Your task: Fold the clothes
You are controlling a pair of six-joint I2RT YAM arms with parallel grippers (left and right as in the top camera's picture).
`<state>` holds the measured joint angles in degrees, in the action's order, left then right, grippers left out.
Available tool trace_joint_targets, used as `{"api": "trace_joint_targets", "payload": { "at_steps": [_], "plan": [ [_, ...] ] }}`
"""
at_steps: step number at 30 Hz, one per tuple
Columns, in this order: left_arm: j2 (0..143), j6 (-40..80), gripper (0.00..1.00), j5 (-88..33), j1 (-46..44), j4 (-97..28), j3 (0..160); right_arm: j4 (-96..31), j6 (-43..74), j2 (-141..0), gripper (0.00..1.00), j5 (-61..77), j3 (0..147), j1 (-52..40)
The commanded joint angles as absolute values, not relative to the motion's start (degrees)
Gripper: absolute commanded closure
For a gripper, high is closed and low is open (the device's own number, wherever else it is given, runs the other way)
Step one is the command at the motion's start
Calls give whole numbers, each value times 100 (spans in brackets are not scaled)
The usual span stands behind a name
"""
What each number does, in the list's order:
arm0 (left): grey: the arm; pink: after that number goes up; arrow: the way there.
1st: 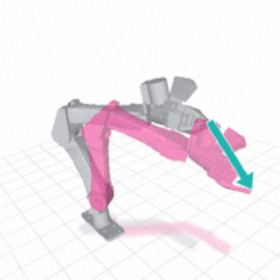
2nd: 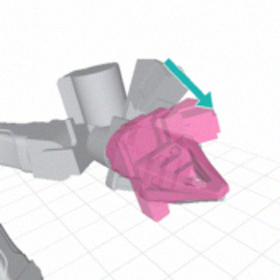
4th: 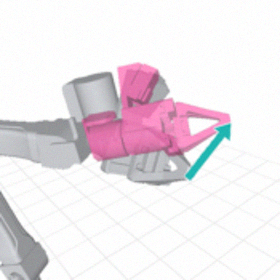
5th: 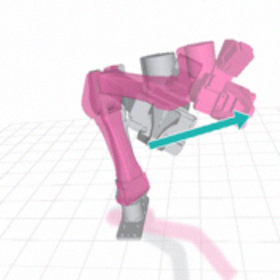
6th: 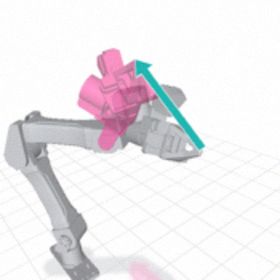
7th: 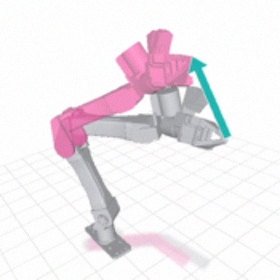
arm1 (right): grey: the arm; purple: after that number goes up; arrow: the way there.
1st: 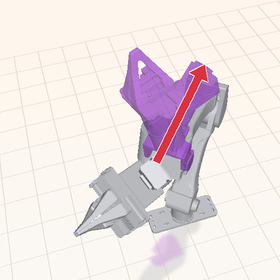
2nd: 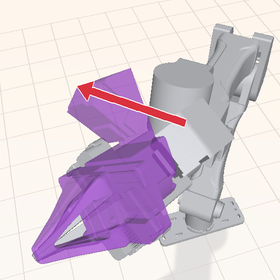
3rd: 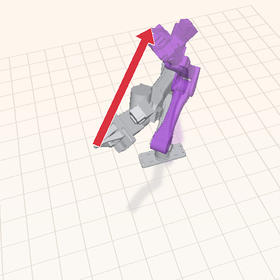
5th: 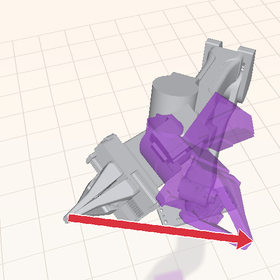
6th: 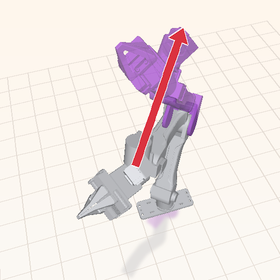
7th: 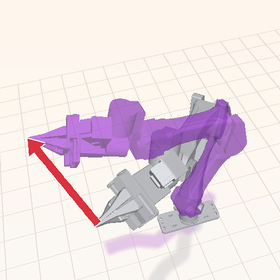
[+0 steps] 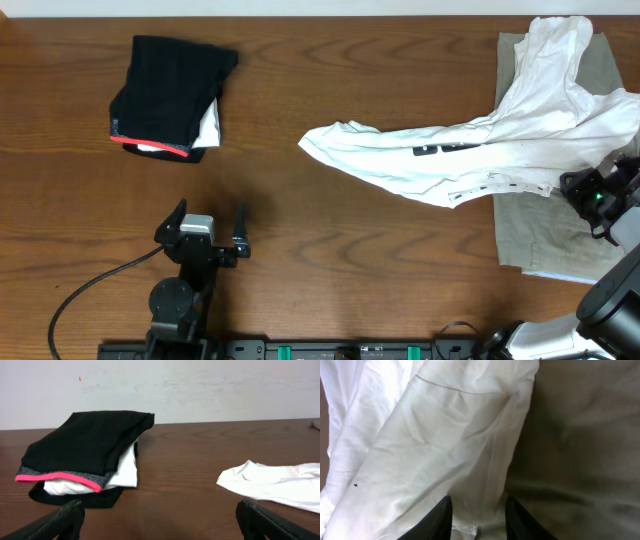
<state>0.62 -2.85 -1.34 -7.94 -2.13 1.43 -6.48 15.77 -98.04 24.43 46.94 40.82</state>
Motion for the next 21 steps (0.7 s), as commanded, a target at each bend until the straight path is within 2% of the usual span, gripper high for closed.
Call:
{"api": "trace_joint_targets", "payload": {
  "at_steps": [1,4,9,21],
  "plan": [
    [23,-316,2,-89,-812,-401,23,-582,1715,-9817,71,2403,4670,4119],
    [23,-318,2,-86,-812,-401,23,-497,1715,-9817,74,2401,4670,4119],
    [23,-318,2,-86,-812,-401,23,-456,1712,-9826,68,2314,4670,4119],
    [23,-316,2,-86,-812,-403,23,-263,1712,-10099,64,2309,4670,4119]
  ]
}}
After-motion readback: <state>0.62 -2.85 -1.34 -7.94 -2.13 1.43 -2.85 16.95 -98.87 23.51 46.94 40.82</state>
